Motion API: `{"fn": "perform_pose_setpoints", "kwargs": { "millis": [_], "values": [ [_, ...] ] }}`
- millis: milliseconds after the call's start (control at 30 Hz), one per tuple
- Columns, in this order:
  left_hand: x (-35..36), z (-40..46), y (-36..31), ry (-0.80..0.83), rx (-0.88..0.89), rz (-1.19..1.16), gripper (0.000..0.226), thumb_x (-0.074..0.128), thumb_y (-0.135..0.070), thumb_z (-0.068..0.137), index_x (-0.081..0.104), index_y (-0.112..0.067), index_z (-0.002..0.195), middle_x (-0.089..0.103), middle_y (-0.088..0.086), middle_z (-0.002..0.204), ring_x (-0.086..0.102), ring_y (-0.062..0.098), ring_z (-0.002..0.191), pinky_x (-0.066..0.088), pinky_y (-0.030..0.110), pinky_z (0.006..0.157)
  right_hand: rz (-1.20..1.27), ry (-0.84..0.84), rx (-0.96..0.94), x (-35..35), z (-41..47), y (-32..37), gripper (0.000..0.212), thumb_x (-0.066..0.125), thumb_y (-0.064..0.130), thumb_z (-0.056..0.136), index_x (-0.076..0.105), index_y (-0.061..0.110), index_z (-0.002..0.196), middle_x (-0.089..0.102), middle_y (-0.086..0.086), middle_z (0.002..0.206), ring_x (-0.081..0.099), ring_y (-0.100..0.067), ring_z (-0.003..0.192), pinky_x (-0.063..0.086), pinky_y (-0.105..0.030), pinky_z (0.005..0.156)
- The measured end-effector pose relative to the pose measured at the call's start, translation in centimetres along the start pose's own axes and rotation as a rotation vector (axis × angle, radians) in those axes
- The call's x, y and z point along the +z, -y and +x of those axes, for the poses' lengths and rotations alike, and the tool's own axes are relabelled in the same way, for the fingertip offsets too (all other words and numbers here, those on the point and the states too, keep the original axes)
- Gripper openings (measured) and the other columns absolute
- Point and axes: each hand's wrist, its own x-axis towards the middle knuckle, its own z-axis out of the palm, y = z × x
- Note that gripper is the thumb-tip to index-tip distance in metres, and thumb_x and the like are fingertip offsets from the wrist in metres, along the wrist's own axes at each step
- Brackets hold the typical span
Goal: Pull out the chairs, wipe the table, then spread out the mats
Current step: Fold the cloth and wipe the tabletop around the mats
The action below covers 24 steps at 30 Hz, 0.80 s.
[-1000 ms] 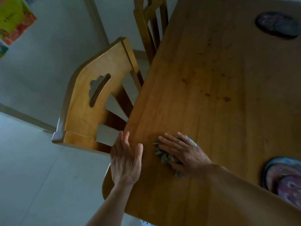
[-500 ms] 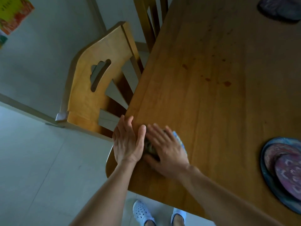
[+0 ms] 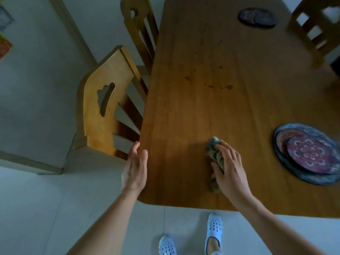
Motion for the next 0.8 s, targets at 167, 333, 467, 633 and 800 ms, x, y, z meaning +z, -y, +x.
{"fn": "perform_pose_setpoints", "kwargs": {
  "millis": [167, 333, 467, 633, 800],
  "values": [
    [1.1, -3.3, 1.2, -0.062, -0.068, -0.047, 0.086, 0.002, -0.078, 0.079, 0.016, -0.036, 0.153, 0.026, -0.006, 0.160, 0.041, 0.018, 0.137, 0.037, 0.032, 0.095, -0.170, -0.042, 0.037, 2.8, -1.7, -0.9, 0.049, 0.050, 0.016, 0.098, 0.042, 0.008, 0.146, 0.032, -0.006, 0.157, 0.018, -0.023, 0.148, 0.032, -0.052, 0.115],
    [1.0, -3.0, 0.9, -0.140, -0.064, -0.055, 0.078, 0.006, -0.069, 0.088, 0.027, -0.028, 0.151, 0.039, -0.002, 0.153, 0.051, 0.018, 0.127, 0.037, 0.023, 0.085, -0.283, 0.119, -0.051, 7.2, 3.0, 5.3, 0.066, 0.017, 0.050, 0.098, 0.016, 0.018, 0.156, 0.004, 0.002, 0.164, -0.008, -0.014, 0.150, -0.008, -0.035, 0.121],
    [0.7, -3.2, 1.2, -0.151, -0.051, -0.073, 0.068, 0.013, -0.059, 0.093, 0.034, -0.024, 0.149, 0.043, -0.001, 0.151, 0.049, 0.019, 0.129, 0.033, 0.020, 0.089, -0.285, 0.338, -0.392, 10.8, 0.2, 10.8, 0.068, 0.005, 0.047, 0.093, 0.019, 0.022, 0.155, 0.007, 0.007, 0.164, -0.008, -0.010, 0.149, -0.009, -0.037, 0.121],
    [0.2, -3.3, 2.0, -0.048, -0.006, -0.031, 0.075, 0.013, -0.063, 0.089, 0.023, -0.025, 0.153, 0.033, -0.001, 0.156, 0.039, 0.019, 0.136, 0.032, 0.025, 0.097, -0.331, 0.431, -0.668, 9.3, -3.3, 7.8, 0.053, 0.030, 0.035, 0.099, 0.033, 0.024, 0.151, 0.029, 0.006, 0.159, 0.013, -0.013, 0.150, 0.010, -0.045, 0.122],
    [0.1, -3.5, 2.0, -0.041, 0.355, 0.454, 0.067, 0.008, -0.057, 0.098, 0.027, -0.024, 0.153, 0.017, -0.007, 0.162, 0.009, 0.010, 0.150, 0.006, 0.043, 0.122, -0.430, 0.266, -0.414, 3.8, -3.6, 0.6, 0.051, 0.028, 0.031, 0.101, 0.040, 0.016, 0.148, 0.035, -0.001, 0.156, 0.026, -0.019, 0.147, 0.020, -0.046, 0.119]
  ]
}}
